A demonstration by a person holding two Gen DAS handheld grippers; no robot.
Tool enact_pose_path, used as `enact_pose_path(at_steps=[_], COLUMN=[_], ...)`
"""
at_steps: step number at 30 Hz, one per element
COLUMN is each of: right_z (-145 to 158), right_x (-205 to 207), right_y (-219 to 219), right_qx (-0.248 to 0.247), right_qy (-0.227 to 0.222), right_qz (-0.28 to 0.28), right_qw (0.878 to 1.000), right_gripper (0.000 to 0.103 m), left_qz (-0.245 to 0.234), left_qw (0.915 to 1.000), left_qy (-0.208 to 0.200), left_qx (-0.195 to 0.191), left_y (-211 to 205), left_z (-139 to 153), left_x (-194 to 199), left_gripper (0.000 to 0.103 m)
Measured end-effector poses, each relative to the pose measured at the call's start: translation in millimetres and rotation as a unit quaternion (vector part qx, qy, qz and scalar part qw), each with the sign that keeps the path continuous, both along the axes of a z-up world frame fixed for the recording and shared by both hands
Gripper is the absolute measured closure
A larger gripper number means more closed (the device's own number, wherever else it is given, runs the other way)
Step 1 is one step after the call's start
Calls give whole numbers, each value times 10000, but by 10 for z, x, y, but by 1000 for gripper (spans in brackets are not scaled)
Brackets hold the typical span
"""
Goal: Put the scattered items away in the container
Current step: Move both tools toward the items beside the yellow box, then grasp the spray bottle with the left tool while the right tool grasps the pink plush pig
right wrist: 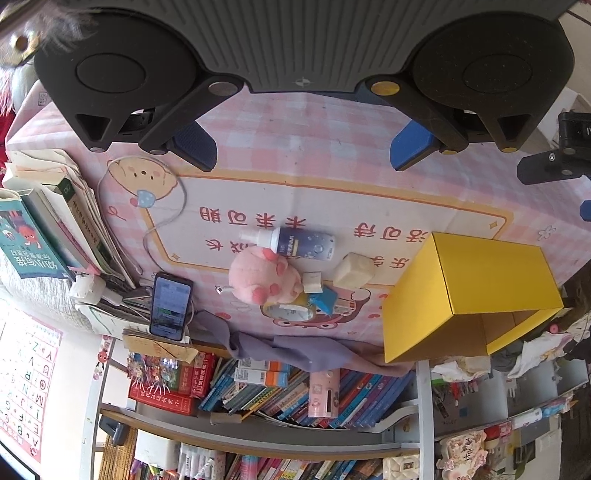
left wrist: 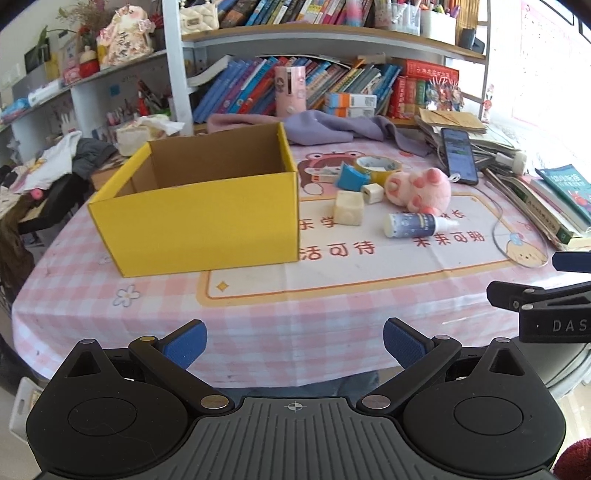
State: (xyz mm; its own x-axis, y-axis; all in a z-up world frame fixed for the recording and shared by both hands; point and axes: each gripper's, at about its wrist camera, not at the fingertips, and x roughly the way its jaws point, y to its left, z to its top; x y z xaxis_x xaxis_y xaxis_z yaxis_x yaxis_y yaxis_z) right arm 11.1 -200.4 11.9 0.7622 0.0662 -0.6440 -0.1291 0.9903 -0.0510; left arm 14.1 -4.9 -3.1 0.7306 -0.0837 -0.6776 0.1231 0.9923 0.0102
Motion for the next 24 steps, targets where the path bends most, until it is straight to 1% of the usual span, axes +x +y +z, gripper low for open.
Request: enact_pose_path(at_steps=[3, 6, 8, 11, 18, 24], right_z=[27, 30, 26, 27, -6, -36], right_x=[-5, 19, 53, 118, 295, 488], right_y=[-62, -138, -198, -275, -419, -584], right_qx=[-106, -179, -164, -131, -123, -104], right_qy=[-115, -169, -153, -147, -72, -7], right_qz=[5, -45, -76, -116, -157, -211], right_qw=[9999, 9997, 9997, 9997, 9998, 9997], right_gripper=[1, 1, 1, 1, 2, 2], left_qz=[-140, -330, -434, -587, -879, -1033], left_qw=[9999, 9994, 9990, 9981, 9959, 9945], left_qy=[8, -45, -86, -137, -130, -26], left_qx=[-53, -12, 27, 83, 150, 139], left_y=[-100, -227, -303, -411, -644, -834], left_z=[-19, -28, -24, -17, -43, -103], left_x=[45, 78, 103, 154, 317, 502], left_gripper=[1, 1, 1, 5, 6, 6])
